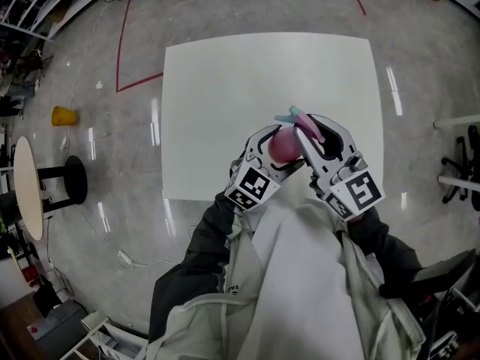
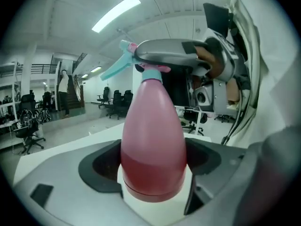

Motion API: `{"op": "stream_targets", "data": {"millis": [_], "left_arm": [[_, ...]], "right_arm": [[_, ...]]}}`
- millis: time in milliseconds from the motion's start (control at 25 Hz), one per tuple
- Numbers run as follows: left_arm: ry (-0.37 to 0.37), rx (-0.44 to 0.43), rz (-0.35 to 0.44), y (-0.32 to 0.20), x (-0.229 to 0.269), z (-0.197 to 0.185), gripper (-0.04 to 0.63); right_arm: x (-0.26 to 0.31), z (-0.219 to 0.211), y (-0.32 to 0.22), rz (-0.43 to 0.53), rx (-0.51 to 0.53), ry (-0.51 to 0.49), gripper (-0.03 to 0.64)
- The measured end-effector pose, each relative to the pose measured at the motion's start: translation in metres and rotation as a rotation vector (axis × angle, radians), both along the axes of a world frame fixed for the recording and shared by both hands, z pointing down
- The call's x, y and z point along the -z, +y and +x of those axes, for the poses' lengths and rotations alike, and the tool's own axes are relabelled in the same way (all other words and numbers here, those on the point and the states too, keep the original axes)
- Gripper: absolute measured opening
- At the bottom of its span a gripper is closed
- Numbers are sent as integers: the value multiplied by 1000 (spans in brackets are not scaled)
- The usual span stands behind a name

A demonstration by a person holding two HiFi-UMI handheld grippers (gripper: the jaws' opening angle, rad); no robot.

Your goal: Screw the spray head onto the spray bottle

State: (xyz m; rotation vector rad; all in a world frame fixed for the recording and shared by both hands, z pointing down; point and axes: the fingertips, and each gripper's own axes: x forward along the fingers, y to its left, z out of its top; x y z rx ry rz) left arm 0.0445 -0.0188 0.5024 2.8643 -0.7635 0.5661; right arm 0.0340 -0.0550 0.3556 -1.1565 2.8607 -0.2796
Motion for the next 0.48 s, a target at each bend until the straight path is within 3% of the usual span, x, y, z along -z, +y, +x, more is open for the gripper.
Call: {"op": "stream_targets", "data": {"millis": [80, 160, 280, 400, 480], "left_arm": [[75, -2, 2, 0, 15, -2, 416], [141, -11, -2, 1, 29, -3, 416], [152, -43, -1, 5, 32, -3, 416], [112, -25, 10, 2, 29, -7, 416], [60, 26, 31, -6, 26, -11, 416]], "right_arm": [[9, 0, 4, 57, 81, -37, 89], [13, -3, 11, 47, 213, -91, 95], [14, -7, 19, 28, 335, -107, 96], [13, -8, 17, 88, 307, 8, 95], [9, -7, 9, 68, 209, 67, 95]]}}
